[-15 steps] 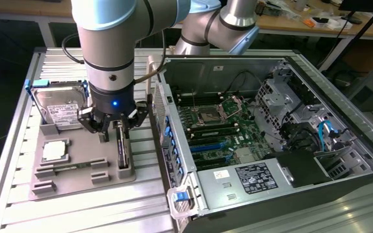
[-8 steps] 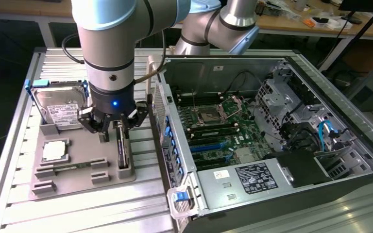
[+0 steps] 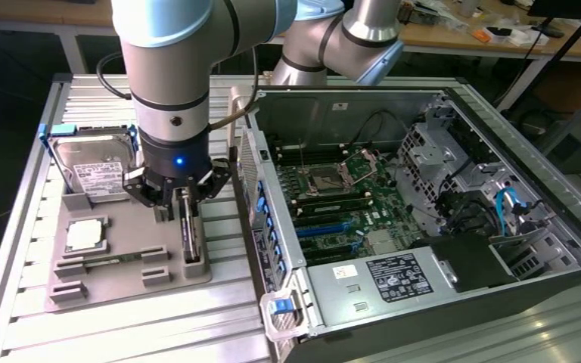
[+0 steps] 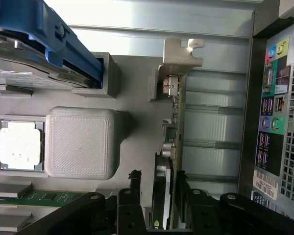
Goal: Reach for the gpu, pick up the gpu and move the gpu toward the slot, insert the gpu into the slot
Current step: 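Pick up the gpu and move the gpu toward the slot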
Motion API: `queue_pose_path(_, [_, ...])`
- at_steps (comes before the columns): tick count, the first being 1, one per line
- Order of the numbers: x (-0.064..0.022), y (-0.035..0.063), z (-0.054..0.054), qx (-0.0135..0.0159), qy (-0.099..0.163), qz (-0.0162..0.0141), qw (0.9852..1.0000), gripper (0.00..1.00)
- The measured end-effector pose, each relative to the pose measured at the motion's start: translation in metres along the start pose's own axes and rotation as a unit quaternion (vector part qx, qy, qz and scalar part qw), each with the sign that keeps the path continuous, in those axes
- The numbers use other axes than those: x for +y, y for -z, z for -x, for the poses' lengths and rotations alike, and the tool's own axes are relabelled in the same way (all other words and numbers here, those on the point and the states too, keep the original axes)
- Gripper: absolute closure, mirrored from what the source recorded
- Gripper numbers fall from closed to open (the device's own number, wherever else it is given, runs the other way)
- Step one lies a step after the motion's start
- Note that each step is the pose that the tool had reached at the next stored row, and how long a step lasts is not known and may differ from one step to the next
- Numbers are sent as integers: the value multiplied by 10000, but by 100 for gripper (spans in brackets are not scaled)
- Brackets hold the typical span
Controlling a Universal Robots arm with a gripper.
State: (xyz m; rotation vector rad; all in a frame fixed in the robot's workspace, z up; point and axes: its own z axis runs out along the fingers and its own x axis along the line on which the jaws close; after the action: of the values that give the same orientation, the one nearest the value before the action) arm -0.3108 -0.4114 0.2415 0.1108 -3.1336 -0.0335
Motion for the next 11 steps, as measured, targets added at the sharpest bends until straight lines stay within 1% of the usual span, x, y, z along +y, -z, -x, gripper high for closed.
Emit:
queue_pose_path(6, [0, 0, 2, 0, 0, 0, 10000, 60])
queue_pose_path(7, [0, 0, 2, -1, 0, 0, 10000, 62])
queue_pose_path(8, [0, 0, 2, -1, 0, 0, 10000, 68])
queue_pose_path(9, [0, 0, 2, 0, 0, 0, 10000, 68])
queue_pose_path(10, [0, 0, 2, 0, 0, 0, 10000, 73])
queue_pose_path(11, [0, 0, 3, 0, 0, 0, 10000, 73])
